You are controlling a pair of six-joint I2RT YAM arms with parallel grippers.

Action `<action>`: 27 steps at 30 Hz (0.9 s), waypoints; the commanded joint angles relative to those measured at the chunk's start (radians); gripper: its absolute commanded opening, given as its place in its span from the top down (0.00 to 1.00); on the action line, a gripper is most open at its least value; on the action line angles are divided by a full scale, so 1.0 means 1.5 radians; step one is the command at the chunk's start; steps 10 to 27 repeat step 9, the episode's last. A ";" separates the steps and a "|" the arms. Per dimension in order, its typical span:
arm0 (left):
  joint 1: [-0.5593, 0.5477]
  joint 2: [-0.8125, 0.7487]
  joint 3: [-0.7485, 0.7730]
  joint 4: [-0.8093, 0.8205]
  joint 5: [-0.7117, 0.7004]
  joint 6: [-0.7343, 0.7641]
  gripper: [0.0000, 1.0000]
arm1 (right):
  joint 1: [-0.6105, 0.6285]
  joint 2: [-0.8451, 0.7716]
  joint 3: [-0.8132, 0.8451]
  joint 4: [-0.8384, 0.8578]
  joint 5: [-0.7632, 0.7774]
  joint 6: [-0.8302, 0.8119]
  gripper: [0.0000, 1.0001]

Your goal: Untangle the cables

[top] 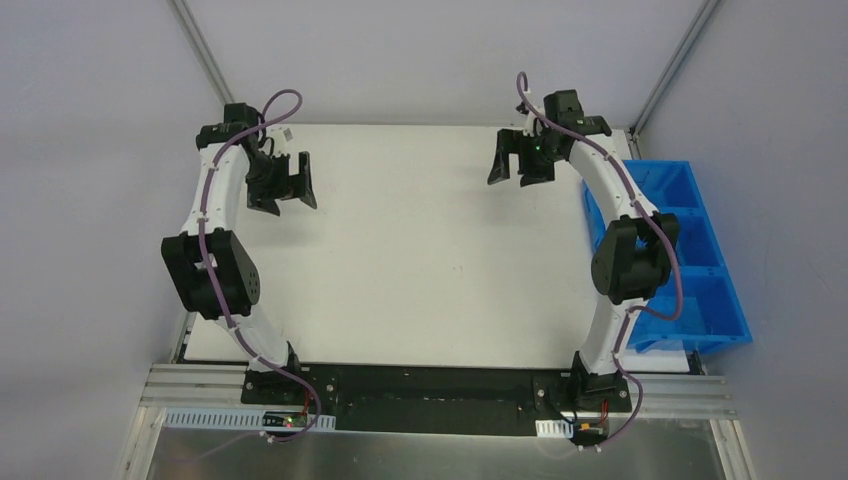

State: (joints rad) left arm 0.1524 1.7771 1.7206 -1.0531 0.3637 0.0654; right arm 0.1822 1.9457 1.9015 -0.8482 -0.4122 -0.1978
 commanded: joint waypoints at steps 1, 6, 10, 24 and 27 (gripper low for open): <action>-0.025 -0.089 -0.052 -0.013 -0.079 -0.005 0.01 | 0.004 -0.075 -0.092 0.066 -0.011 0.024 0.01; -0.039 -0.093 -0.049 -0.008 -0.076 -0.020 0.01 | 0.013 -0.123 -0.149 0.076 -0.008 0.018 0.01; -0.058 -0.081 -0.030 -0.008 -0.068 -0.024 0.01 | 0.014 -0.143 -0.157 0.072 -0.003 0.010 0.01; -0.058 -0.081 -0.030 -0.008 -0.068 -0.024 0.01 | 0.014 -0.143 -0.157 0.072 -0.003 0.010 0.01; -0.058 -0.081 -0.030 -0.008 -0.068 -0.024 0.01 | 0.014 -0.143 -0.157 0.072 -0.003 0.010 0.01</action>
